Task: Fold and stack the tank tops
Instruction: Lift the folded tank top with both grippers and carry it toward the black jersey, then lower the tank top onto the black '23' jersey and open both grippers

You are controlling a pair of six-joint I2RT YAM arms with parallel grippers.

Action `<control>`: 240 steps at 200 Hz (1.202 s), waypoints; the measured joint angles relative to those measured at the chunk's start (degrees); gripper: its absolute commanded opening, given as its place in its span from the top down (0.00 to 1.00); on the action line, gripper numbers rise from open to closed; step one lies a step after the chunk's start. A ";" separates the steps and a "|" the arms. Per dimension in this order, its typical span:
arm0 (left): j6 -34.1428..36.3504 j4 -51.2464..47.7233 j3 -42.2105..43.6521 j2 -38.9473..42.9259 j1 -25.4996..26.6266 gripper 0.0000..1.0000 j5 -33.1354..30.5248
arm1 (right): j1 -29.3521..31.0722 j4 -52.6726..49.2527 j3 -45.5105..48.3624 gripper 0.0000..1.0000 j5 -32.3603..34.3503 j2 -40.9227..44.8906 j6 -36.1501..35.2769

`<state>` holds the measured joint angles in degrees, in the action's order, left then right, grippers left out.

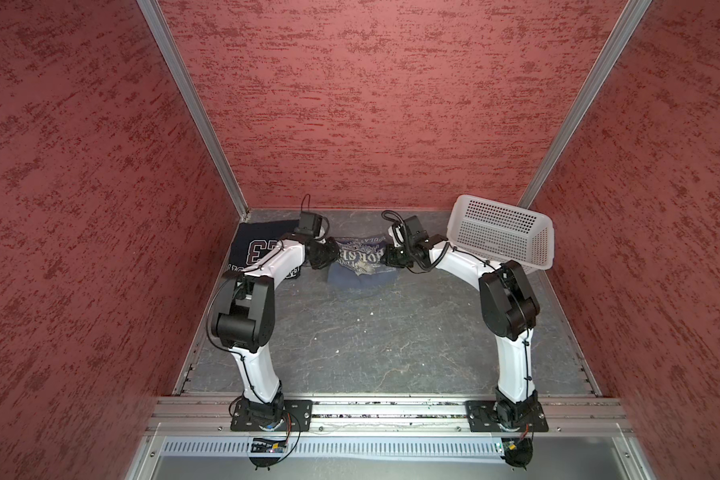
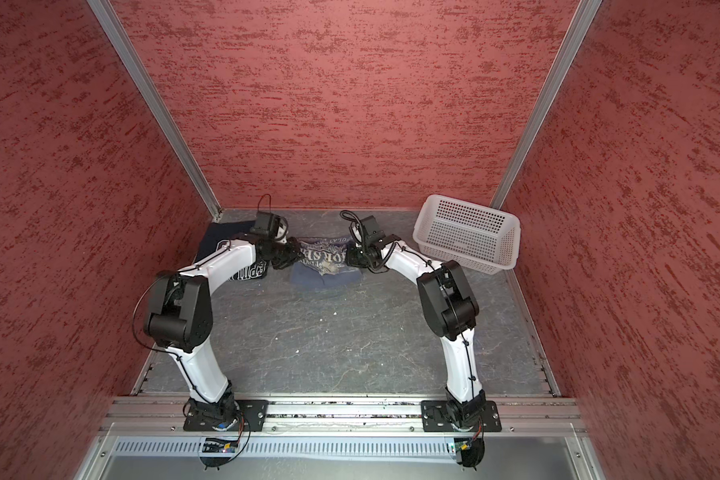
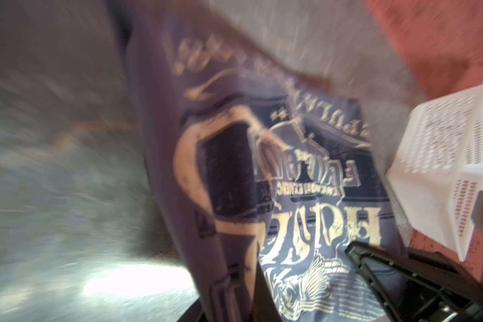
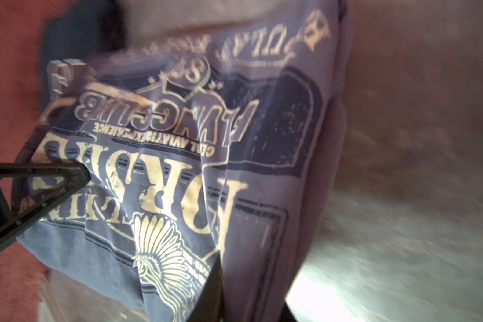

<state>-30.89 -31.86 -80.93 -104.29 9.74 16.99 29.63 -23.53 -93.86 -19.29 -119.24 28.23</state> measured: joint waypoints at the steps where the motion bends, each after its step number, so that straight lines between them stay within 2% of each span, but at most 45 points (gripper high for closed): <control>1: 0.02 -0.22 -0.24 0.07 -0.09 0.89 -0.04 | 0.07 0.02 -0.20 0.83 0.02 -0.04 0.07; 29: 5.55 -8.11 -12.31 1.88 -3.67 0.88 -4.42 | 3.06 2.78 -9.92 0.84 -0.15 -3.10 2.43; 58: 11.34 -14.93 -22.82 1.70 -7.56 0.88 -8.15 | 5.73 5.14 -22.29 0.84 -0.20 -10.80 4.63; 83: 14.75 -19.32 -29.77 -0.59 -12.35 0.87 -8.04 | 7.58 5.38 -35.56 0.85 -0.22 -20.39 6.49; 112: 17.86 -23.06 -38.56 -7.37 -18.10 0.87 -6.25 | 9.35 7.76 -50.93 0.86 -1.01 -31.63 9.68; 154: 22.34 -26.49 -50.36 -16.81 -22.75 0.87 -1.81 | 10.54 19.61 -54.14 0.83 -1.49 -37.46 15.06; 200: 24.20 -26.01 -52.11 -19.45 -26.56 0.87 3.26 | 12.07 32.04 -59.41 0.83 -0.11 -46.14 18.99; 215: 24.20 -25.79 -51.12 -20.24 -27.98 0.83 4.44 | 12.98 34.21 -59.49 0.78 0.52 -48.04 19.61; 226: 24.26 -24.68 -48.87 -20.52 -29.05 0.74 4.61 | 13.88 34.71 -59.49 0.73 0.70 -49.20 20.04; 234: 24.28 -23.80 -46.69 -20.57 -29.94 0.65 4.26 | 14.56 34.69 -59.49 0.64 0.72 -50.01 20.37; 240: 24.28 -23.34 -45.03 -20.63 -30.64 0.57 3.58 | 14.97 34.60 -59.49 0.53 0.74 -50.51 20.70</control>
<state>-6.61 -55.20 -125.95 -124.92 -20.91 20.58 44.60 11.07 -153.36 -18.55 -169.75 48.93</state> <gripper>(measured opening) 0.302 0.328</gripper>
